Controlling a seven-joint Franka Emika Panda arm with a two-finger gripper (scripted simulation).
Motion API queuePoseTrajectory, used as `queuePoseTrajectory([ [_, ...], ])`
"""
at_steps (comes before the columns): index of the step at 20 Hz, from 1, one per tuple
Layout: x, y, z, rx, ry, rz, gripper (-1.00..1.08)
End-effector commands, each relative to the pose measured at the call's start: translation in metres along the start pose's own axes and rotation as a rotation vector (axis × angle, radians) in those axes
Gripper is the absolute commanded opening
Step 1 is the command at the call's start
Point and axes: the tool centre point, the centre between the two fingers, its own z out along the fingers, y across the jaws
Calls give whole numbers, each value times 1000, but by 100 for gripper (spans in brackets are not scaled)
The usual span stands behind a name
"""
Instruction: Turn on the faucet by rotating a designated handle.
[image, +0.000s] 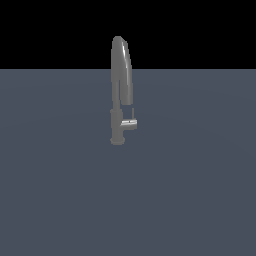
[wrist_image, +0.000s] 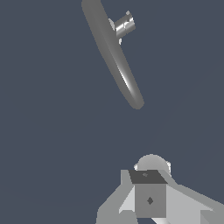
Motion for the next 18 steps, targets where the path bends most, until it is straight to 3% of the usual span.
queuePoseTrajectory([
  [1, 15, -3, 2, 30, -37, 29, -100],
  [18, 119, -10, 26, 244, -295, 228, -100],
])
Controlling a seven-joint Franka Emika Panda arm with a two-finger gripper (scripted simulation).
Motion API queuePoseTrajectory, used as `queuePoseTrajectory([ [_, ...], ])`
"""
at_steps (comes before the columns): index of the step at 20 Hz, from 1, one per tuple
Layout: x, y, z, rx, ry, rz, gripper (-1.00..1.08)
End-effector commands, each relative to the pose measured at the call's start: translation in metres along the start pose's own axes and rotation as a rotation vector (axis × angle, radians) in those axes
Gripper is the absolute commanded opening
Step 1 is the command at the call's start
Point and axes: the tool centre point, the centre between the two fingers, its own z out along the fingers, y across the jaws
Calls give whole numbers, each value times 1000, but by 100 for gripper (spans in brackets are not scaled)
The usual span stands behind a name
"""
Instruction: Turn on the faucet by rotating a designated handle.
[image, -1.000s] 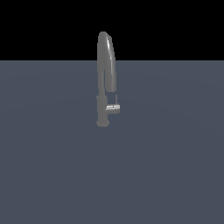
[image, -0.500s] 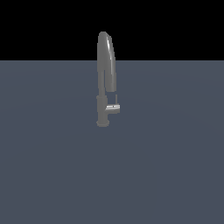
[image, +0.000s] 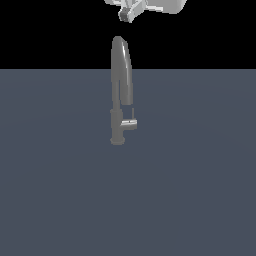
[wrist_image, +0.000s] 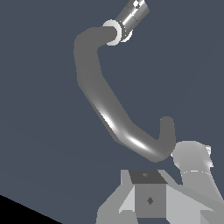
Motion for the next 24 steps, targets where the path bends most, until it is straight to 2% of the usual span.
queuePoseTrajectory([
  [1, 16, -3, 1, 33, -40, 30, -100],
  [24, 167, -9, 46, 358, -431, 326, -100],
])
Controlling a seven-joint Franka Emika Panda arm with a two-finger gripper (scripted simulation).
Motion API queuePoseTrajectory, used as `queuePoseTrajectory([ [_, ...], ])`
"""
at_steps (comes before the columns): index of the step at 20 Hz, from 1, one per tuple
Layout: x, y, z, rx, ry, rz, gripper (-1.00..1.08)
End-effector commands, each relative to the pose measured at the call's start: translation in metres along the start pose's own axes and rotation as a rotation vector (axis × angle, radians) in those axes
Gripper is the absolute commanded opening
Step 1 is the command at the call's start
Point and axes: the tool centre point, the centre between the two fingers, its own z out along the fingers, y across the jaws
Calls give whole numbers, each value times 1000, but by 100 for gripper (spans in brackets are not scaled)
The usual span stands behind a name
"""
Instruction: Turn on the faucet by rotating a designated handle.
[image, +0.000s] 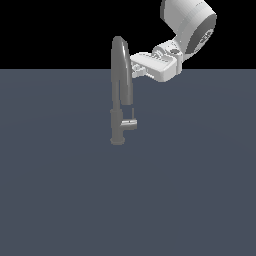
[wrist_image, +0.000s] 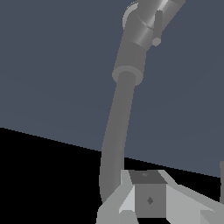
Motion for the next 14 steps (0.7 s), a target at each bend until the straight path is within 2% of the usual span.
queuePoseTrajectory([
  [1, 18, -3, 2, 39, -47, 35, -100],
  [9, 78, -9, 12, 167, -198, 153, -100],
  [14, 108, -11, 21, 230, -272, 212, -100],
])
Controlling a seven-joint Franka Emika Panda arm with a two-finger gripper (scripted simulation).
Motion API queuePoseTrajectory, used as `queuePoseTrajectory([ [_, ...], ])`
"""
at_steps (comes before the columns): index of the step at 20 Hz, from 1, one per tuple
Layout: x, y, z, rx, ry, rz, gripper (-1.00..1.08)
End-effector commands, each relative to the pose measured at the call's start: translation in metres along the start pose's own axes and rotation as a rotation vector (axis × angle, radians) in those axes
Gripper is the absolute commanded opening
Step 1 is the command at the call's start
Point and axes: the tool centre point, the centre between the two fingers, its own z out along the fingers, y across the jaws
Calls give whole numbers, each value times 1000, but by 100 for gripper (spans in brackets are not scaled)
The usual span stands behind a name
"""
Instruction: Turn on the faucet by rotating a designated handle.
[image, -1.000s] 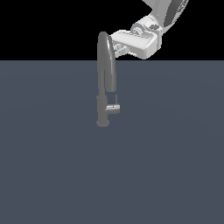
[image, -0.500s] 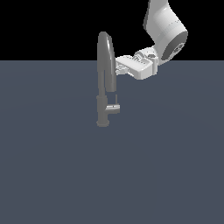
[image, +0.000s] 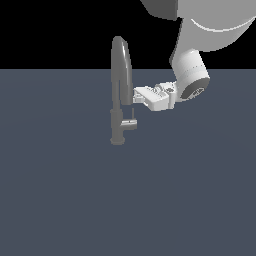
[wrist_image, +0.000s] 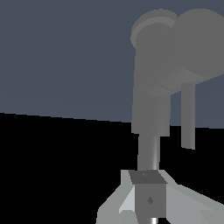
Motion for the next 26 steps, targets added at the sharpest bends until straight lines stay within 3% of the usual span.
queuePoseTrajectory([
  [1, 13, -3, 1, 30, -34, 26, -100],
  [10, 40, -7, 6, 85, -98, 78, -100],
  [26, 35, 1, 7, 82, -94, 74, -100],
])
